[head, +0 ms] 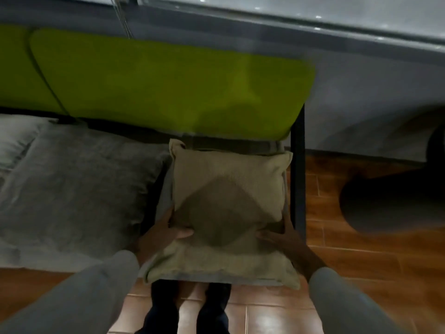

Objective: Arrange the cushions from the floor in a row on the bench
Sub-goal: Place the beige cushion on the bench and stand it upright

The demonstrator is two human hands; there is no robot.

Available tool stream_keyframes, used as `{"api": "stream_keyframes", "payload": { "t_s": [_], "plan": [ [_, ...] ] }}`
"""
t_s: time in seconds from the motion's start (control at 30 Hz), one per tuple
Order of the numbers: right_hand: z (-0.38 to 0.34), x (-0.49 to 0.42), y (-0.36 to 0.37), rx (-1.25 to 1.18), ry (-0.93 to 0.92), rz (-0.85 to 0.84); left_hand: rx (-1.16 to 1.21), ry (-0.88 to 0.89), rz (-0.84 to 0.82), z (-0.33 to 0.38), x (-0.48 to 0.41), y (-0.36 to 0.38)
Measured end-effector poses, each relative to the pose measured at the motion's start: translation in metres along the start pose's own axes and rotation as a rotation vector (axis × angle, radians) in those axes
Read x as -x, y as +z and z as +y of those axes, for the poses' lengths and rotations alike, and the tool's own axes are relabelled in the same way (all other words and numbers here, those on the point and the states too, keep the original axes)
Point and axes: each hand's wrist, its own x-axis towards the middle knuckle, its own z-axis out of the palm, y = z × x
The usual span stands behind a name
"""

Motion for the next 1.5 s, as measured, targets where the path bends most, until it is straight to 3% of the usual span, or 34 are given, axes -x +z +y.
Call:
{"api": "stream_keyframes", "payload": {
  "t_s": [0.13,0.4,0.53,0.7,0.87,1.07,1.23,1.37,1.5],
  "plan": [
    [0.009,0.000,-0.003,-0.019,0.018,0.015,0.056,0.000,0.081,-0.013,-0.004,0.005],
    [0.005,0.016,-0.009,-0.076,0.014,-0.005,0.112,-0.068,0.058,-0.015,0.007,0.003],
    [0.014,0.020,-0.019,-0.147,0.016,0.032,0.087,-0.176,0.121,-0.023,0.016,0.000],
    [0.047,0.036,-0.020,-0.110,0.126,-0.070,0.015,-0.224,-0.078,-0.034,0.040,0.003],
    [0.045,0.042,-0.006,-0.242,0.115,0.015,0.039,-0.139,-0.068,-0.019,0.047,0.006],
    [-0.008,0.050,-0.021,-0.315,0.038,0.073,0.061,-0.065,-0.006,0.026,0.046,-0.024],
    [-0.068,0.060,-0.031,-0.275,-0.074,0.211,0.030,0.118,0.124,0.088,0.044,-0.050],
    [-0.119,0.081,-0.041,-0.277,-0.153,0.341,0.158,0.265,0.220,0.134,0.045,-0.071],
    [-0.174,0.104,-0.047,-0.321,-0.264,0.449,0.194,0.359,0.108,0.180,0.052,-0.098]
  ]
}}
